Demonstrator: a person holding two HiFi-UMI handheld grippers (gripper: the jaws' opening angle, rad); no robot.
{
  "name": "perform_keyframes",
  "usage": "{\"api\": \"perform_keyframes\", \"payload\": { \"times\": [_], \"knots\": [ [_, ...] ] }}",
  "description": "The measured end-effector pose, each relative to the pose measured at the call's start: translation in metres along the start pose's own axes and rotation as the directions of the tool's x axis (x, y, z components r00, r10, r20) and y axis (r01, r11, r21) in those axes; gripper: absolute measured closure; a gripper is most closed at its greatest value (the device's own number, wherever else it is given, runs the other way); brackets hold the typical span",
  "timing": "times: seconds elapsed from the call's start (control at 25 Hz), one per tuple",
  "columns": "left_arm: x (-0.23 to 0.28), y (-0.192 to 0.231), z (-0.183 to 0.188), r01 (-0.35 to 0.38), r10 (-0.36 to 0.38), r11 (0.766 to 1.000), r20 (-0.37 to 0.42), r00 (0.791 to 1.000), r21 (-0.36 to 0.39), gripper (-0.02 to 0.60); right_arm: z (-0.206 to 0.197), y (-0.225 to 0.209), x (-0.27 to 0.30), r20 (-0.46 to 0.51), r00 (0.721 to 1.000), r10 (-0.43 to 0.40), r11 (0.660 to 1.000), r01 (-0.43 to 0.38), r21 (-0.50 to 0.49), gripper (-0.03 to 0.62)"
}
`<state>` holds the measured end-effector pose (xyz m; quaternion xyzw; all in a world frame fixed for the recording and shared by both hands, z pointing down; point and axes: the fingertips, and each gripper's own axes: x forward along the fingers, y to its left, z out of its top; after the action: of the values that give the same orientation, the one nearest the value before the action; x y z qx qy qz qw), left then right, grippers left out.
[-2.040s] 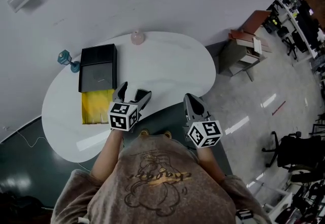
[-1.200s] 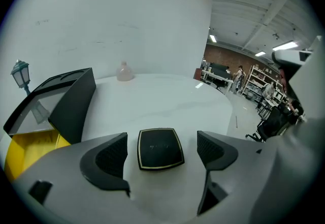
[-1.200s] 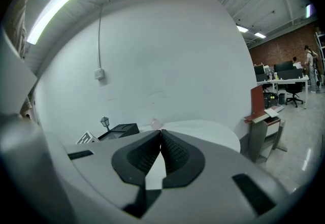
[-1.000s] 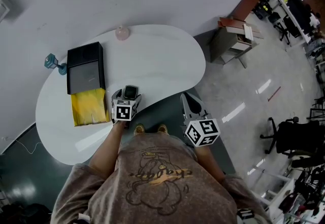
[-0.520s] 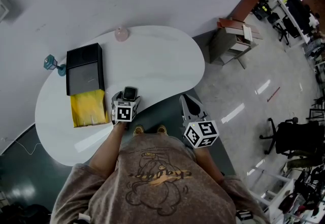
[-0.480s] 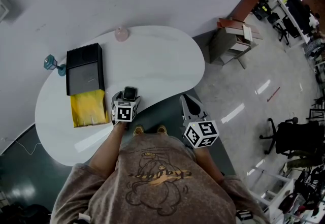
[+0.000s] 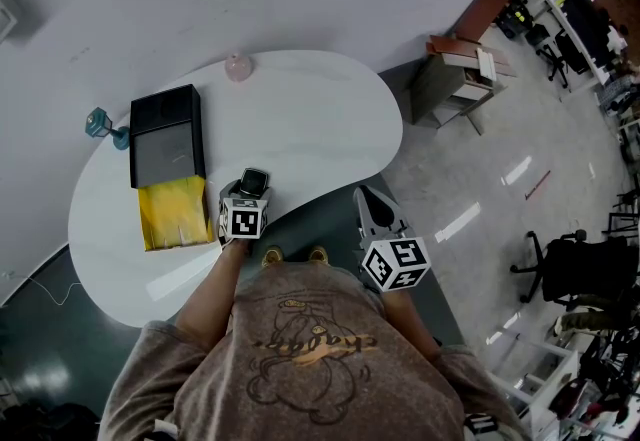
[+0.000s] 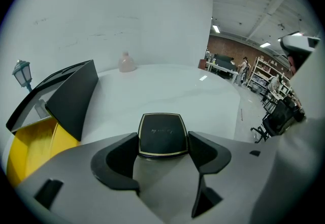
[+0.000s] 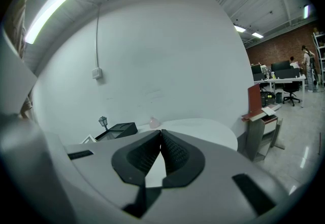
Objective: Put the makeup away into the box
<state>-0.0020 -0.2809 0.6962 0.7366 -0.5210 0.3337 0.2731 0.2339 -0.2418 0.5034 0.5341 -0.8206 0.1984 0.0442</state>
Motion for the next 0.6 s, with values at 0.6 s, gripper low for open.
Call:
{"api": "perform_keyframes", "payload": {
  "times": [0.6],
  "knots": [
    [-0.012, -0.012, 0.026, 0.027, -0.028, 1.0, 0.072, 0.997, 0.013, 0.256, -0.003, 0.0, -0.002, 0.005, 1.0, -0.01, 1.0, 0.01, 0.009, 0.591]
  ]
}}
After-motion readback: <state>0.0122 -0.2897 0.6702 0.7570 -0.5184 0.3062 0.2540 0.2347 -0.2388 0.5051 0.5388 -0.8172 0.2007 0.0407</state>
